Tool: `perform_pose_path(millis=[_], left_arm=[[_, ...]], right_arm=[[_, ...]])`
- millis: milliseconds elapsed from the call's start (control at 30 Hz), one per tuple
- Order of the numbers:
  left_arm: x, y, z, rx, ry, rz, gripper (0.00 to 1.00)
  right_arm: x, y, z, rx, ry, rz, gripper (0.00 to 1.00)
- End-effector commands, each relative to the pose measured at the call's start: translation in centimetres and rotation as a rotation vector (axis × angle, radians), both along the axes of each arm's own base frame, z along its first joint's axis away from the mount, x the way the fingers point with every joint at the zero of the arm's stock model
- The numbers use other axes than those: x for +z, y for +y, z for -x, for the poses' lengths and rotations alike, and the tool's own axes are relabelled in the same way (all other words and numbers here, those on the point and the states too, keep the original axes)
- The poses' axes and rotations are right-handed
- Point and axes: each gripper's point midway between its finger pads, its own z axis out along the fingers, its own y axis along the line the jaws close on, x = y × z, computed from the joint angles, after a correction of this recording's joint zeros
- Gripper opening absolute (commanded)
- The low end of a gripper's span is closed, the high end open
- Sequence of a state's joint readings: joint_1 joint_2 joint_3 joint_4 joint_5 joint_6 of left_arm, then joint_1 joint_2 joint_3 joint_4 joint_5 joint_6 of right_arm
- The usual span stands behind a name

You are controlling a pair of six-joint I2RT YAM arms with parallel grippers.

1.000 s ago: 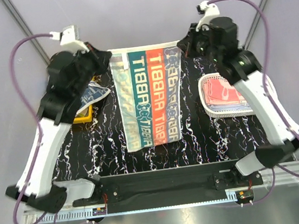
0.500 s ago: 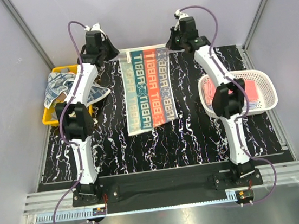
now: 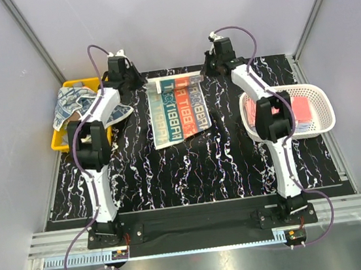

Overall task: Fold and stack the towels
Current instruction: Flatten out the crumpled towel

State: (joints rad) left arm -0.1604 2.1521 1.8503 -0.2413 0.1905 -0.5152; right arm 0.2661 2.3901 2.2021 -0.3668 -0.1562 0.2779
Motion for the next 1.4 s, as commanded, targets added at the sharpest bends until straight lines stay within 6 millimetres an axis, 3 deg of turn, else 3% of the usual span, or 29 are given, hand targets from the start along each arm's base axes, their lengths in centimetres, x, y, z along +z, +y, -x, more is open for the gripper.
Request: perform_pose_path(millis=[0,33,67,100,133,167,200,233,267,300,333,367,400,433,500,533,600,733,767,867,933,1067,1167,1200,1233,1267,1300,1333,1367], left_arm=[[13.0,1.6,3.3,0.038,-0.262,0.034,0.00],[11.3,1.6,3.6,0.037,-0.228,0.028,0.00],[15.0,1.2,5.9,0.035,-0.293,0.035,0.00],[15.2,0.9,7.3,0.030,-0.293,0.030,0.00],[14.2,-0.5,9.4,-0.002,-0.268,0.013,0.00],[14.8,-0.6,10.9,0.003,-0.276,-0.009,0.00],[18.2,-0.8,13.8,-0.004,-0.345,-0.006,0.00],[16.9,-2.2,16.1,-0.043,-0.318,-0.025,0.00],[20.3,-1.9,19.2,-0.034,-0.396,-0.012,0.00],[20.8,-2.1,20.8,-0.034,-0.411,-0.015,0.00],[20.8,-3.3,23.1,-0.071,-0.409,-0.013,0.00],[20.9,-3.0,24.7,-0.058,-0.417,-0.016,0.00],[23.0,-2.6,27.3,-0.065,-0.473,0.029,0.00],[23.6,-3.5,29.3,-0.104,-0.486,0.056,0.00],[25.2,-3.2,31.6,-0.106,-0.519,0.092,0.00],[26.8,-3.1,33.7,-0.134,-0.558,0.129,0.00],[29.6,-2.5,35.4,-0.145,-0.613,0.172,0.00],[34.5,-1.6,38.0,-0.177,-0.697,0.239,0.00],[34.8,-1.8,37.9,-0.182,-0.696,0.237,0.00],[35.9,-1.7,37.4,-0.165,-0.696,0.211,0.00],[35.1,-1.9,36.4,-0.148,-0.679,0.177,0.00],[31.3,-2.4,32.8,-0.078,-0.611,0.068,0.00],[26.8,-3.2,28.4,-0.062,-0.525,0.001,0.00],[25.7,-3.1,27.2,-0.055,-0.504,-0.002,0.00],[23.9,-2.4,24.2,-0.013,-0.477,-0.019,0.00],[22.3,-2.4,22.9,-0.023,-0.447,-0.021,0.00],[21.1,-2.2,21.3,-0.014,-0.424,-0.023,0.00],[18.9,-1.5,18.3,0.009,-0.386,-0.036,0.00],[18.4,-1.1,16.5,0.022,-0.378,-0.045,0.00]], right_arm=[[12.1,-2.5,2.3,-0.046,-0.188,-0.049,0.00],[13.1,-2.7,3.3,-0.046,-0.195,-0.051,0.00],[14.4,-2.4,4.5,-0.029,-0.211,-0.063,0.00],[13.4,-2.2,6.2,-0.016,-0.178,-0.057,0.00],[17.3,-2.4,8.6,-0.004,-0.234,-0.067,0.00],[18.2,-1.4,10.5,0.029,-0.237,-0.068,0.00],[17.5,-1.2,12.3,0.048,-0.213,-0.058,0.00],[20.9,-1.4,15.3,0.066,-0.269,-0.065,0.00],[20.3,-0.6,17.5,0.096,-0.251,-0.059,0.00],[23.7,-1.0,20.4,0.108,-0.318,-0.083,0.00],[24.3,-1.0,22.3,0.122,-0.319,-0.089,0.00],[25.1,-1.0,24.0,0.138,-0.332,-0.102,0.00],[27.1,-1.3,26.8,0.157,-0.376,-0.125,0.00],[27.5,-1.6,28.4,0.168,-0.370,-0.139,0.00],[30.6,-2.8,31.8,0.178,-0.435,-0.176,0.00],[31.2,-3.2,32.9,0.179,-0.440,-0.181,0.00],[33.9,-4.1,35.1,0.177,-0.502,-0.209,0.00],[36.4,-4.9,36.7,0.171,-0.533,-0.225,0.00],[37.0,-5.0,36.8,0.163,-0.544,-0.225,0.00],[36.4,-4.9,35.4,0.141,-0.525,-0.205,0.00],[35.4,-4.6,34.3,0.134,-0.508,-0.191,0.00],[31.1,-3.9,30.6,0.098,-0.441,-0.142,0.00],[27.1,-2.8,26.6,0.076,-0.382,-0.092,0.00],[24.6,-2.1,24.6,0.069,-0.332,-0.065,0.00],[23.9,-1.9,23.2,0.059,-0.336,-0.060,0.00],[22.8,-1.6,22.0,0.054,-0.321,-0.049,0.00],[19.9,-0.9,19.8,0.054,-0.270,-0.024,0.00],[19.2,-0.9,18.1,0.046,-0.272,-0.026,0.00],[16.9,-0.3,15.7,0.041,-0.229,-0.010,0.00]])
